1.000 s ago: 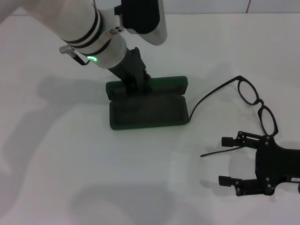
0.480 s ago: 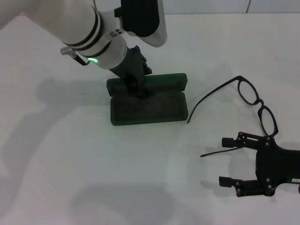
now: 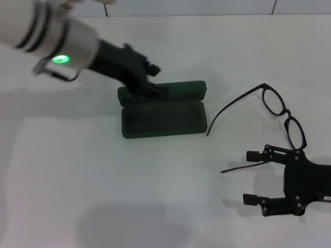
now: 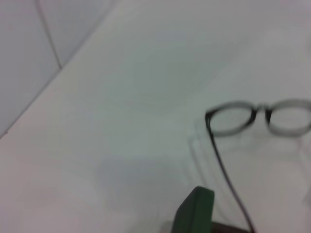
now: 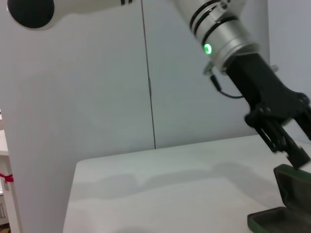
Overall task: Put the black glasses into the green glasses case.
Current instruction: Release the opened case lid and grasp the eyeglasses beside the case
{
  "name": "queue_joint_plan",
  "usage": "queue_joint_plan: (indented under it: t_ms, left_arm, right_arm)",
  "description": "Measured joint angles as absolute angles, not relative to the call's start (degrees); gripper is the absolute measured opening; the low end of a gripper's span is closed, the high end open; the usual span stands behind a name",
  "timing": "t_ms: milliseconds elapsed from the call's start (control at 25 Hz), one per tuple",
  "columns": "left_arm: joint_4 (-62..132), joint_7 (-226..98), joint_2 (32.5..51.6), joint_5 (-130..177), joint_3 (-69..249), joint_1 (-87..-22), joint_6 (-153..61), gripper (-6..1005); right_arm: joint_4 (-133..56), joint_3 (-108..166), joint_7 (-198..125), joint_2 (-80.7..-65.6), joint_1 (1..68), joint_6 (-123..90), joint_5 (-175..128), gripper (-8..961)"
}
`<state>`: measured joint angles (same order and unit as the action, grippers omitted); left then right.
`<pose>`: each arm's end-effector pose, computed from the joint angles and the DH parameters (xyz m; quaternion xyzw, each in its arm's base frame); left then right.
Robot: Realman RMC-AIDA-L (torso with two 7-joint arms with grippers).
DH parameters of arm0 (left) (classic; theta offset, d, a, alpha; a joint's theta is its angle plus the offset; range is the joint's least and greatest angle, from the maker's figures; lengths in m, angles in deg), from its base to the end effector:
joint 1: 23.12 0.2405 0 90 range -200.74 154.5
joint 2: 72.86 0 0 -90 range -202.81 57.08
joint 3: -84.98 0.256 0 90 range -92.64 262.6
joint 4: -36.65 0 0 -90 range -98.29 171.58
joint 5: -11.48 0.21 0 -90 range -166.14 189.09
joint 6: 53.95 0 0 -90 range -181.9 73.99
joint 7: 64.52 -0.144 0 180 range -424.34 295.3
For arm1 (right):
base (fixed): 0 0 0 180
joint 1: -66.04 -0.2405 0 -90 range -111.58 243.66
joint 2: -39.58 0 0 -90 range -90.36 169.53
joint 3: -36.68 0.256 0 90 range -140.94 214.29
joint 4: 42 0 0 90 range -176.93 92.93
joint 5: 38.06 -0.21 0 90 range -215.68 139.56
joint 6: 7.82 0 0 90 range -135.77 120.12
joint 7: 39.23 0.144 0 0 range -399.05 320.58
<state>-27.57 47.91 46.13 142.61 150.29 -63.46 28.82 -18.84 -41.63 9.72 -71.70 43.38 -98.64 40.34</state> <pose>-0.1566 0.3881 0.0019 -0.9814 -0.1431 0.0066 0.1274 0.2839 0.2645 -0.0259 -0.9540 0.0560 0.2837 0.0792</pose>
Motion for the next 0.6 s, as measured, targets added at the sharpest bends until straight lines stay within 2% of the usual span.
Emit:
queue_joint_plan:
  t_ms: [200,280,320,360,440,600]
  left_arm:
    - [-20.3,40.4,44.52,130.5,137.8,-57.3,33.0,578]
    - [-17.7,34.1,43.68,123.7,133.5,-53.0,35.4,582]
    - [-17.7,34.1,43.68,123.7,133.5,-53.0,35.4,583]
    - [-16.1,26.8,43.36,118.4,131.7,-48.2,37.5,585]
    - [-15.8,20.8,43.70,115.1,131.4,-43.6,38.8,589]
    - [-18.1,14.2,45.80,114.4,131.2,-35.4,39.6,596]
  right_arm:
    - [-18.9,-41.6,10.2,-71.55,43.6,-99.0,40.1,856]
    - [-18.9,-41.3,11.3,-71.36,43.6,-99.1,40.0,856]
    - [-18.9,-40.9,11.8,-71.28,43.6,-99.2,39.9,856]
    - [-18.9,-40.6,12.0,-71.27,43.6,-99.4,40.0,856]
    - [-18.9,-39.7,12.8,-71.11,43.7,-99.8,40.1,856]
    - [-18.9,-38.5,15.5,-70.46,43.8,-99.8,40.1,855]
